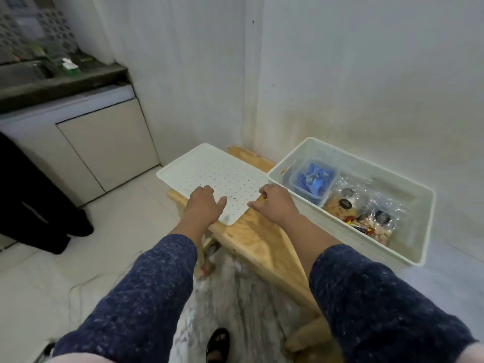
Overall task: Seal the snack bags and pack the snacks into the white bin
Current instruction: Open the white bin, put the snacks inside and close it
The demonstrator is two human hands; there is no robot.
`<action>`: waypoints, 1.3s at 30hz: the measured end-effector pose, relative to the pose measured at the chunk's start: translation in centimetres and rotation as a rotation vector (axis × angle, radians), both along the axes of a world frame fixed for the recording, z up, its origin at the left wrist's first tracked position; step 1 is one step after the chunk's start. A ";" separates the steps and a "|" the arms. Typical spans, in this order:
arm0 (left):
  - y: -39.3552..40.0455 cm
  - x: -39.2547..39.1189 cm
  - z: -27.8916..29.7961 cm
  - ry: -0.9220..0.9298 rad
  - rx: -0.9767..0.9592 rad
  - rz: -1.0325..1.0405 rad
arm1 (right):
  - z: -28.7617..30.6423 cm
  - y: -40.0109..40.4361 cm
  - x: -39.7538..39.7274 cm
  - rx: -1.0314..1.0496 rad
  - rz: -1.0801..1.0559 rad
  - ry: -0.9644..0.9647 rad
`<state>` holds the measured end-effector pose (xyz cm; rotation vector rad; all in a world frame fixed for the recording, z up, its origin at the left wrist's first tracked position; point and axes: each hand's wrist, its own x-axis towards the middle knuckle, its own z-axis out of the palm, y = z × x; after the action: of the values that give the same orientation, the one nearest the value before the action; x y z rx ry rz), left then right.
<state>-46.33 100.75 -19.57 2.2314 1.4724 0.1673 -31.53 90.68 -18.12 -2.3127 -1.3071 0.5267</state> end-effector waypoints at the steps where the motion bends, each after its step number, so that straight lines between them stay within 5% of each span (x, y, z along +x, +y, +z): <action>1: 0.9 -0.6 -1.0 -0.002 -0.039 0.024 | -1.2 1.1 -0.7 -0.013 -0.002 0.029; 12: 13.2 -0.1 -11.3 -0.191 -0.431 0.216 | -13.0 12.3 -2.4 -0.233 -0.379 0.190; 18: 16.6 1.5 -13.1 -0.312 -0.422 0.361 | -14.9 16.6 -1.8 -0.271 -0.683 0.320; 28: 17.7 2.7 -13.2 -0.230 -0.457 0.239 | -14.6 19.6 -1.2 -0.161 -0.913 0.535; 33: 18.6 1.9 -12.8 -0.327 -0.518 0.194 | -13.6 19.3 -1.8 0.055 -0.740 0.608; 39: 20.3 1.1 -11.2 -0.391 -0.568 0.307 | -10.6 19.2 -1.5 0.071 -0.481 0.550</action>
<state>-45.24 121.01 -30.78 1.4273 1.4125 0.2322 -32.99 109.84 -28.71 -2.1008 -0.4868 0.8457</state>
